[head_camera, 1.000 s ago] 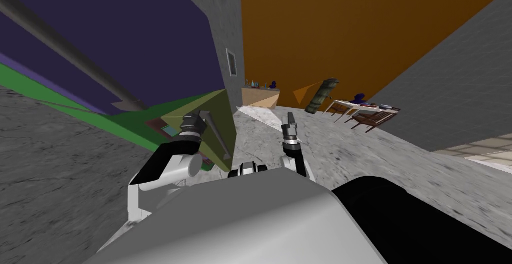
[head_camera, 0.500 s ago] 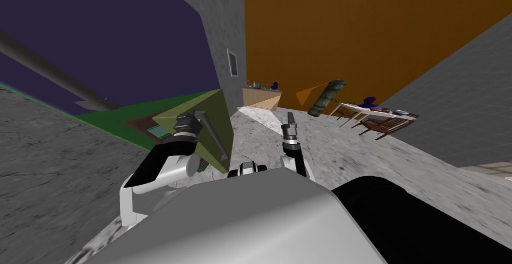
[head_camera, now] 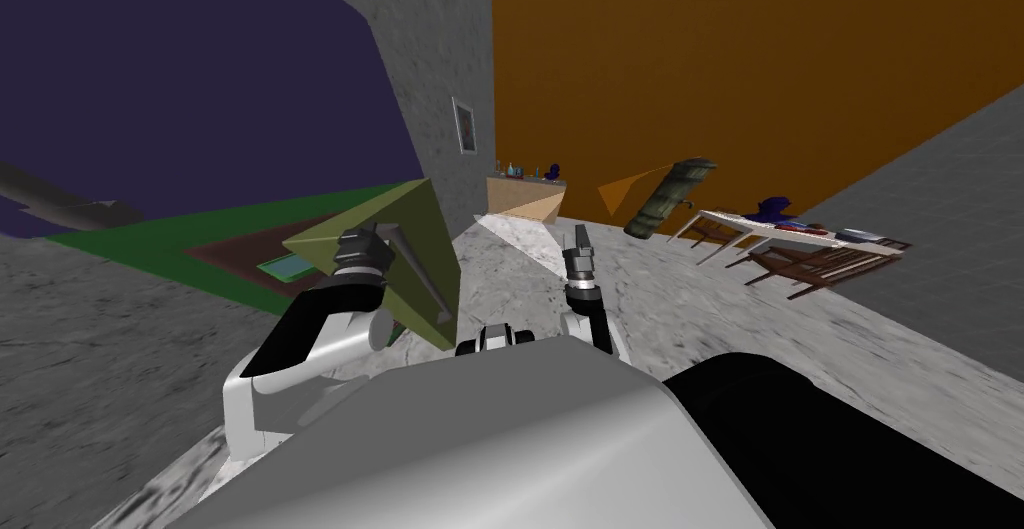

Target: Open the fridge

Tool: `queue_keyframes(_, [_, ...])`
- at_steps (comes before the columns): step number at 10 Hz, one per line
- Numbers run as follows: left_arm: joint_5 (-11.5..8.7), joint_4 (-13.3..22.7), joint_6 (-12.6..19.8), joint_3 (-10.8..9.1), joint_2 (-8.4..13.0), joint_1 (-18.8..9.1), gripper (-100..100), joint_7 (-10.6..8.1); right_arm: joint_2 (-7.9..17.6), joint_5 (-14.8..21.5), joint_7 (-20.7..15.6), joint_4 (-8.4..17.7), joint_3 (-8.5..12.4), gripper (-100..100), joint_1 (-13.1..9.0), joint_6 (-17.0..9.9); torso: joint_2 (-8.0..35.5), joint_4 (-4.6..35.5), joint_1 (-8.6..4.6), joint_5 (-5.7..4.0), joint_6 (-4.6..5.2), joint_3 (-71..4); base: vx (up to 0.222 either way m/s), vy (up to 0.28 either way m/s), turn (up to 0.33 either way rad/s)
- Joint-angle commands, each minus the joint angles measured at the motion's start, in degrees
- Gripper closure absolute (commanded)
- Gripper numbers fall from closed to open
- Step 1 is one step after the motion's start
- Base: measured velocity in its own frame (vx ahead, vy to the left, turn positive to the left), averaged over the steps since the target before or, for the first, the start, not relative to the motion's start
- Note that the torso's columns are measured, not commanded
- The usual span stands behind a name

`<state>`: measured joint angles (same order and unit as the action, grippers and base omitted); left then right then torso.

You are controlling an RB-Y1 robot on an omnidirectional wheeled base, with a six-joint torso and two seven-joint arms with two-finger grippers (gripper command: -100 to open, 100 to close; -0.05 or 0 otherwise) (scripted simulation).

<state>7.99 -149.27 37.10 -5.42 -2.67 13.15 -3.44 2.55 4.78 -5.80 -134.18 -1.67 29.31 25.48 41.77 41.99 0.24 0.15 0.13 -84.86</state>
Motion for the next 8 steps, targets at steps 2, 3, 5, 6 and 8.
queue_keyframes(2, [1.9, 0.8, 1.1, -3.27, 0.1, -0.3, 100, -2.01, 0.0, 0.0, 0.0, 0.0, 0.0, 0, 0.0, 0.0, -0.2, -0.1, 0.21, 0.11, -0.07, -0.2, 0.131, -0.358, 0.166])
queue_keyframes(3, [2.5, 0.9, 1.3, -4.24, 0.0, -0.4, 100, -2.62, 0.0, 0.0, 0.0, 0.0, 0.0, 0, 0.0, 0.0, -0.2, -0.1, -0.16, 0.04, -0.01, -0.1, 0.159, -0.431, 0.152])
queue_keyframes(5, [3.2, 0.5, 0.5, -4.27, 0.0, -0.7, 100, -2.64, 0.0, 0.0, 0.0, 0.0, 0.0, 0, 0.0, 0.0, 0.2, -0.2, -0.13, 0.16, -0.14, 0.2, 0.09, -0.308, 0.098])
queue_keyframes(6, [4.0, 0.5, 0.8, -5.55, -0.1, -0.8, 100, -3.71, 0.0, 0.0, 0.0, 0.0, 0.0, 0, 0.0, 0.0, 0.6, 0.1, 0.69, 0.21, -0.08, 0.4, 0.125, -0.197, 0.078])
queue_keyframes(8, [4.9, 0.6, 1.0, -6.68, 0.0, -0.8, 100, -4.52, 0.0, 0.0, 0.0, 0.0, 0.0, 0, 0.0, 0.0, 0.0, 0.1, 0.06, -0.04, -0.06, -0.1, 0.173, -0.256, 0.11])
